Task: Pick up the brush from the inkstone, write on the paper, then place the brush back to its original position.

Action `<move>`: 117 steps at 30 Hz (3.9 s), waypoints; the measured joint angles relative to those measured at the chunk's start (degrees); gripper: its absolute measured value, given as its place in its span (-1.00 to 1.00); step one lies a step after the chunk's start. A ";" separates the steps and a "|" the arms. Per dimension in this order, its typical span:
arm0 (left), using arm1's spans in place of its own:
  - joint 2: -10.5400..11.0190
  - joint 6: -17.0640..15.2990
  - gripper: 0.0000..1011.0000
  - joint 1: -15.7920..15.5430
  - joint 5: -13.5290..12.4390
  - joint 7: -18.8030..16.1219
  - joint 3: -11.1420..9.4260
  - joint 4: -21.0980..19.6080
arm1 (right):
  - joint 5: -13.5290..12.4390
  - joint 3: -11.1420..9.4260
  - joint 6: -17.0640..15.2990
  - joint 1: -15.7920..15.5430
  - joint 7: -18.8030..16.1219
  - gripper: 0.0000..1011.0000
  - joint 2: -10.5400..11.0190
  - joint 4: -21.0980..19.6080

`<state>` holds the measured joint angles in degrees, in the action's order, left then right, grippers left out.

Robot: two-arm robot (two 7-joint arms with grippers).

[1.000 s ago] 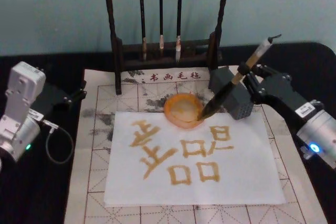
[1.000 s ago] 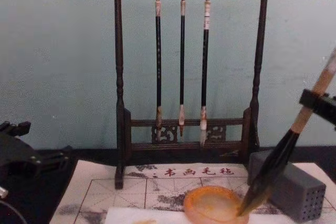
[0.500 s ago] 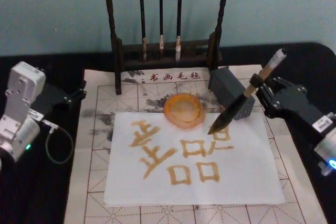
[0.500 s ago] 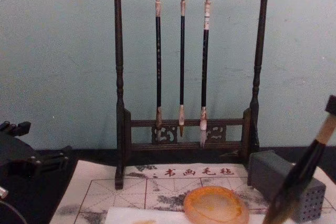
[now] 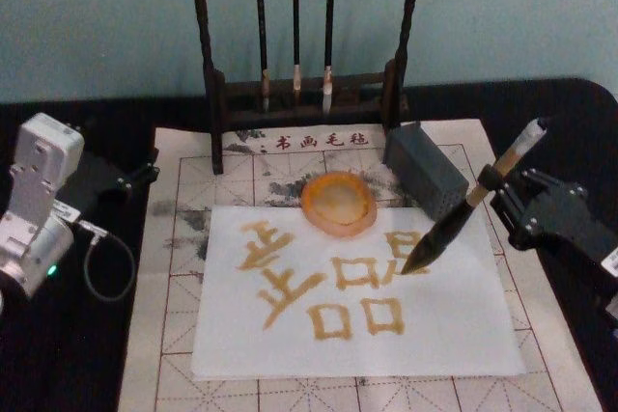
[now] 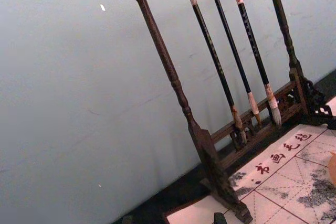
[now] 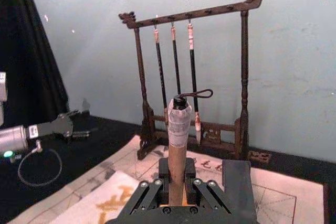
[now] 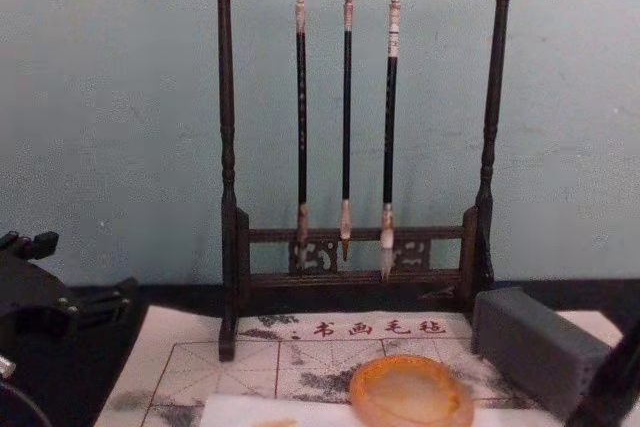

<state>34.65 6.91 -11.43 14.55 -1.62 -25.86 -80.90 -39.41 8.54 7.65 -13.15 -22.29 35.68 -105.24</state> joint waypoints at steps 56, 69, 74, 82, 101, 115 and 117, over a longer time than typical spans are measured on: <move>0.00 0.00 0.98 0.00 0.00 0.00 0.00 0.00 | 7.06 -1.34 0.08 -1.56 -3.89 -0.62 -3.01 0.40; 0.00 0.00 0.98 0.00 0.00 0.00 0.00 0.00 | 7.11 -3.00 0.59 -3.09 -3.69 -0.62 -2.82 -0.27; 0.00 0.00 0.98 0.00 0.00 0.00 0.00 0.00 | 7.10 -3.73 0.75 -3.58 -3.57 -0.62 -2.83 -0.41; 0.00 0.00 0.98 0.00 0.00 0.00 0.00 0.00 | 7.00 -4.77 0.95 -4.37 -3.53 -0.62 -2.91 -0.61; 0.00 0.00 0.98 0.00 0.00 0.00 0.00 0.00 | 7.01 -6.81 1.39 -6.08 -3.39 -0.62 -3.07 -1.37; 0.00 0.00 0.98 0.00 0.00 0.00 0.00 0.00 | 6.13 -7.48 1.53 -6.36 -3.98 -0.62 -3.44 -2.30; 0.00 0.00 0.98 0.00 0.00 0.00 0.00 0.00 | 5.63 -7.49 1.56 -6.03 -4.24 -0.62 -3.54 -2.50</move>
<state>34.64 6.91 -11.43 14.55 -1.62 -25.86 -80.90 -33.78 1.05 9.20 -19.17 -26.53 32.14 -107.74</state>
